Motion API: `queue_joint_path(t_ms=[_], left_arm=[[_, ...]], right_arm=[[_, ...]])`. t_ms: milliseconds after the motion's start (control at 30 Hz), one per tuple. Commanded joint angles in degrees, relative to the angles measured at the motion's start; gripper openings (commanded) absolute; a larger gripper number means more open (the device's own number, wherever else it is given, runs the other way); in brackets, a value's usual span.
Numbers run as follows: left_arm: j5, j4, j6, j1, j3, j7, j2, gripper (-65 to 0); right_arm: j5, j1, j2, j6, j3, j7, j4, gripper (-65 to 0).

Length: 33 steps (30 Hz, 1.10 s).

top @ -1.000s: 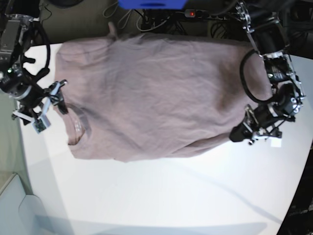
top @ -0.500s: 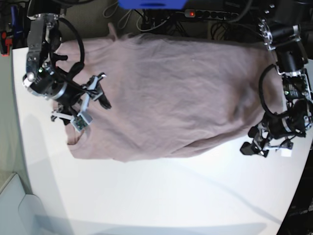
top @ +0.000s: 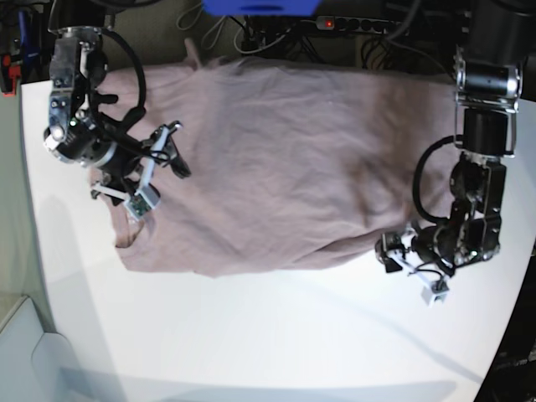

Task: Layout the t-shirt on the table in an organized manner, then fold the t-shirt properly
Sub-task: 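Release the shirt and reposition the left gripper near the sleeve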

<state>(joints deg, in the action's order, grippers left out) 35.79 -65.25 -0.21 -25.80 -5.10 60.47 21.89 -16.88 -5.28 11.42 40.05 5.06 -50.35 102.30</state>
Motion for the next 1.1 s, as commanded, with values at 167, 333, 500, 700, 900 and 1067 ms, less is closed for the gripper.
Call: queue_joint_path(t_ms=[167, 333, 500, 700, 900, 1067], left_arm=[[-6.3, -1.7, 0.0, -2.0, -3.8, -0.6, 0.5, -19.3], [-10.0, -1.7, -0.1, -1.9, -4.3, 0.1, 2.0, -19.3], [-10.5, -1.7, -0.1, -1.9, -4.7, 0.0, 5.0, -19.2], [-10.5, -1.7, -0.1, -1.5, -10.1, -0.7, 7.2, -19.2], [-10.5, -1.3, -0.1, -1.7, -15.1, -2.7, 7.9, -19.2], [-14.6, 0.7, -0.2, -1.5, -15.8, -5.7, 8.4, -19.2]], right_arm=[[-0.9, 0.8, 0.4, -0.1, 0.2, 1.4, 0.8, -24.9], [-0.9, 0.9, 0.4, -0.1, 0.2, 1.5, 0.8, -24.9], [-0.9, 0.9, 0.4, -0.1, 0.2, 1.5, 0.8, -24.9], [-0.9, 0.8, 0.3, -0.1, 0.2, 1.4, 0.8, -24.9], [-0.9, 0.7, 0.3, -0.1, 0.2, 1.4, 1.0, -24.9], [-0.9, 0.5, 0.6, -0.1, 0.2, 1.4, 1.0, -24.9]])
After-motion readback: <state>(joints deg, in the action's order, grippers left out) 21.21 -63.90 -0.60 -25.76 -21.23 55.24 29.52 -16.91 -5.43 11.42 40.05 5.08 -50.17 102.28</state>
